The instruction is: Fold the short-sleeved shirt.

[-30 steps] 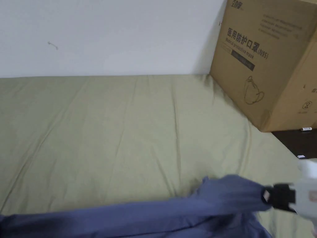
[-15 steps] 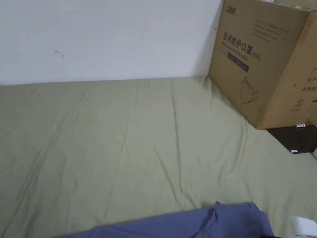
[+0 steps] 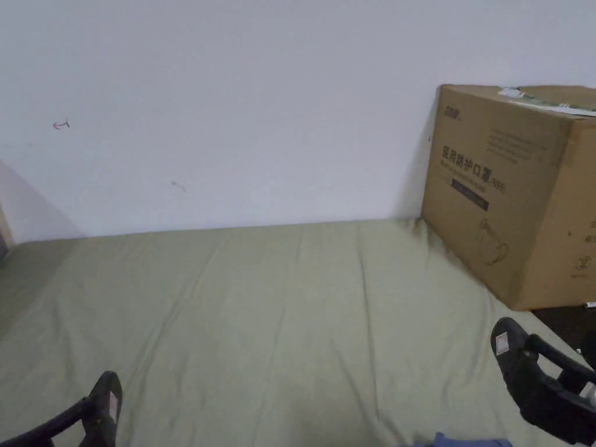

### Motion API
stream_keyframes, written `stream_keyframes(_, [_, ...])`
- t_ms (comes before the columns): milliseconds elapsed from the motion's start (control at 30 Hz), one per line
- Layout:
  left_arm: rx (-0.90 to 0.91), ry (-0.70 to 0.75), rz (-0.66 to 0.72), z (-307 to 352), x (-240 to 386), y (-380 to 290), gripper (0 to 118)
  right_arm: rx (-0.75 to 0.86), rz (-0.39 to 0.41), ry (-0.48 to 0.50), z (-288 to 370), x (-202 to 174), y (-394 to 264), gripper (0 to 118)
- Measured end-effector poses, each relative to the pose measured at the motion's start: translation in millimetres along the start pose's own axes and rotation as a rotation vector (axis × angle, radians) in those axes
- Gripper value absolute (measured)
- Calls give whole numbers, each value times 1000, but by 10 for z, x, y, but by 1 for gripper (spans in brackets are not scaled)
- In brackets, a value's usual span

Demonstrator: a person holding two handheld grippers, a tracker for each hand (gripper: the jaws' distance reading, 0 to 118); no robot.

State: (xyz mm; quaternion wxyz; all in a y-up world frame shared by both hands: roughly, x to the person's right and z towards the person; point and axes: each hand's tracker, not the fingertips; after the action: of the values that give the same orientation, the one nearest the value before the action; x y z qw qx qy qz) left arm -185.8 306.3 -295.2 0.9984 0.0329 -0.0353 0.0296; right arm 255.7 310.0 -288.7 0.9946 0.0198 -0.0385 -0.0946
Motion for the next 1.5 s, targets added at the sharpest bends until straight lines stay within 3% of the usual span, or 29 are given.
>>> stream_keyframes(33, [22,-1,3,11,51,-12,88,-17,15,-41,47,-69,-44,89])
stream_keyframes(67, [29,6,4,65,121,-17,46,-6,53,-65,82,-116,-124,65])
stream_keyframes(100, [10,3,-1,114,179,-38,5,2,93,-81,131,-171,-189,24])
stream_keyframes(133, [3,4,-3,147,223,-52,5,13,146,-102,173,-216,-232,24])
stream_keyframes(200, [-10,18,-12,191,256,-129,0,-8,227,-179,207,-262,-296,0])
stream_keyframes(267, [-24,-6,-31,251,285,-191,0,-48,109,-70,242,-188,-282,0])
stream_keyframes(300, [-44,5,-70,261,357,-183,0,-55,93,-93,256,-185,-280,0])
stream_keyframes(500, [-48,30,-57,280,413,-148,0,-53,121,-121,284,-123,-218,0])
stream_keyframes(667, [-231,-69,261,-201,-258,-1,0,-103,104,-66,302,-80,-107,0])
stream_keyframes(800, [-633,-324,781,-906,-1297,-503,0,-168,130,-45,272,-74,-81,0])
stream_keyframes(833, [-688,-356,849,-938,-1433,-668,0,-184,129,-33,262,-72,-91,0])
stream_keyframes(867, [-700,-338,825,-970,-1565,-854,0,-206,124,-12,242,-87,-123,0])
stream_keyframes(933, [-787,-299,807,-1031,-1776,-1160,4,-249,137,-6,190,-134,-198,0])
stream_keyframes(967, [-816,-288,829,-987,-1850,-1330,16,-276,146,-3,157,-167,-244,0])
stream_keyframes(1000, [-833,-288,894,-990,-1937,-1504,33,-301,151,5,121,-221,-290,0])
stream_keyframes(1033, [-838,-289,955,-998,-2000,-1645,60,-321,152,10,92,-254,-325,0])
stream_keyframes(1067, [-853,-305,1009,-1018,-2046,-1802,100,-345,149,18,55,-291,-365,0])
stream_keyframes(1100, [-864,-308,1049,-988,-2077,-1929,118,-366,144,26,17,-327,-403,0])
stream_keyframes(1333, [-967,-406,1146,-1087,-2110,-2643,118,-480,132,58,-202,-571,-598,0])
stream_keyframes(1433, [-940,-606,1236,-1220,-2121,-2934,118,-510,142,70,-251,-662,-648,0])
stream_keyframes(1500, [-991,-638,1250,-1343,-1941,-3043,118,-527,150,80,-279,-707,-695,0])
